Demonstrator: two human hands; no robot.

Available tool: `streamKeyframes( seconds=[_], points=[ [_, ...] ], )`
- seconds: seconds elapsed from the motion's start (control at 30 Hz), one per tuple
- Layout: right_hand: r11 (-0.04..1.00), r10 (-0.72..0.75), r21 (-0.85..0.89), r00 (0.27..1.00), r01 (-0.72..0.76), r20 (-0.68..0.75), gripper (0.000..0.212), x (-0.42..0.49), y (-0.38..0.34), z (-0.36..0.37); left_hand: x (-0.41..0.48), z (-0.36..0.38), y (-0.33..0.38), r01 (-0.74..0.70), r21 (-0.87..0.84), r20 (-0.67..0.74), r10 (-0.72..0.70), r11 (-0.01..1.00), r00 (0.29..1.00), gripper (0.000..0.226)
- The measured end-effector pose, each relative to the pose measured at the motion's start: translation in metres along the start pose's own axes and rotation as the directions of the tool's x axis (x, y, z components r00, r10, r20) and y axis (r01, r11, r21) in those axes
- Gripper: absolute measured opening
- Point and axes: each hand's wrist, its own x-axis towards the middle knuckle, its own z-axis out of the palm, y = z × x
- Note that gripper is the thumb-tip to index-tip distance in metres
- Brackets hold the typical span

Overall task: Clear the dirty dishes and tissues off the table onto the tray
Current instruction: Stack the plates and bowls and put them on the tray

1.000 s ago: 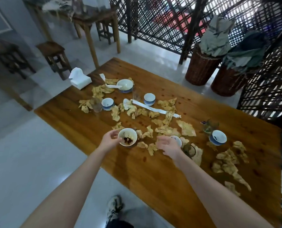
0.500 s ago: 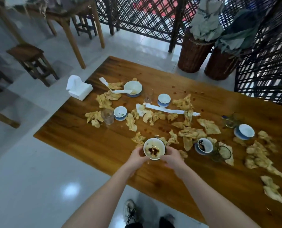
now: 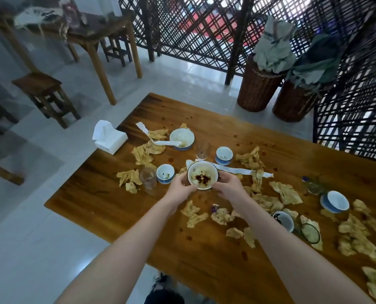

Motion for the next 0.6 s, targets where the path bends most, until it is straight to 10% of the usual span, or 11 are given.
streamKeyframes(
  seconds=[0.6],
  points=[
    [0.981, 0.105, 0.170, 0.992, -0.093, -0.065, 0.044, 0.178, -0.104, 0.091, 0.216, -0.121, 0.083, -0.017, 0.059, 0.255, 0.001, 0.998, 0.967, 0.054]
  ],
)
